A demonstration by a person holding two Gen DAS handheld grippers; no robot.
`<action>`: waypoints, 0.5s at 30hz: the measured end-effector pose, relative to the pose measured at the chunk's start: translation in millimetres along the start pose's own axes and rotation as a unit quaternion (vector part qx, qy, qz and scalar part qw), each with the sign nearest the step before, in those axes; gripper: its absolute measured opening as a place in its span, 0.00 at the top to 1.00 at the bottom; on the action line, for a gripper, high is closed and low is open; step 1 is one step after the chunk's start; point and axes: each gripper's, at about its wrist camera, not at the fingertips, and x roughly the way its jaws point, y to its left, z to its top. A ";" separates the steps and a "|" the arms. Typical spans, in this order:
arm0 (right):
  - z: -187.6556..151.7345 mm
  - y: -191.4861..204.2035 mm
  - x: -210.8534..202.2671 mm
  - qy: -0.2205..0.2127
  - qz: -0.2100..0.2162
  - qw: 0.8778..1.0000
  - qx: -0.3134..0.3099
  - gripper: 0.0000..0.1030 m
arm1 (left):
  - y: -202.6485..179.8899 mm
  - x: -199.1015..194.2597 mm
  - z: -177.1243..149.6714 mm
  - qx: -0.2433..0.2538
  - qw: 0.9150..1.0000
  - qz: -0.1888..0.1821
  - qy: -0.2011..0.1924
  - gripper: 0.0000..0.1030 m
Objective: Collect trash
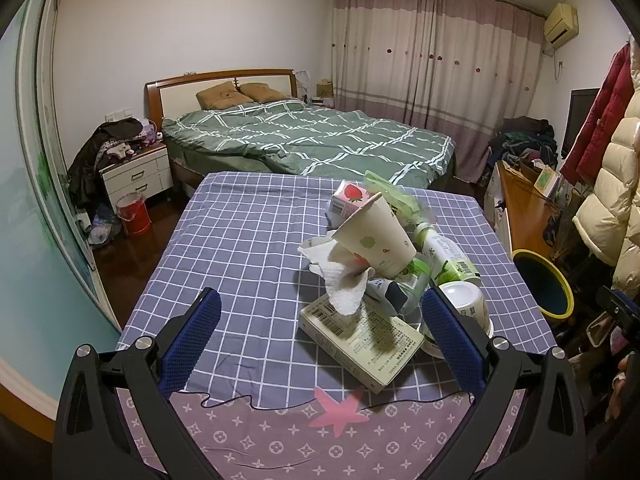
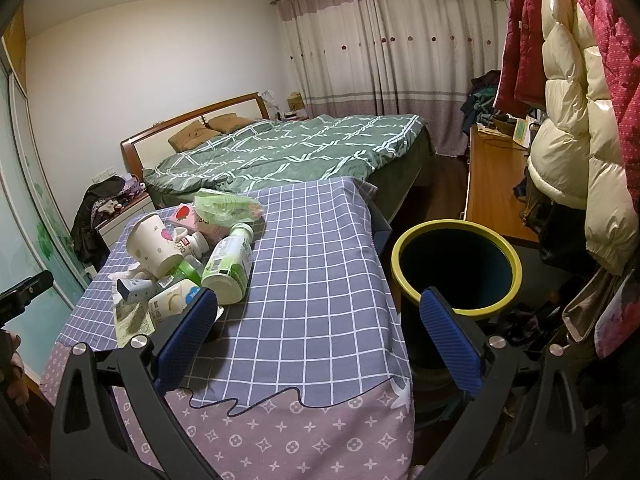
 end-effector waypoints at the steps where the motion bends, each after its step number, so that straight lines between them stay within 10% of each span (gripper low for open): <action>1: -0.4 0.7 0.1 0.000 0.000 1.000 0.000 0.06 | 0.1 0.0 0.0 0.000 1.000 0.000 0.000 0.04; 15: -0.7 1.4 1.1 0.001 0.001 1.000 0.001 0.06 | 0.4 1.1 0.1 0.000 1.000 0.000 0.004 0.04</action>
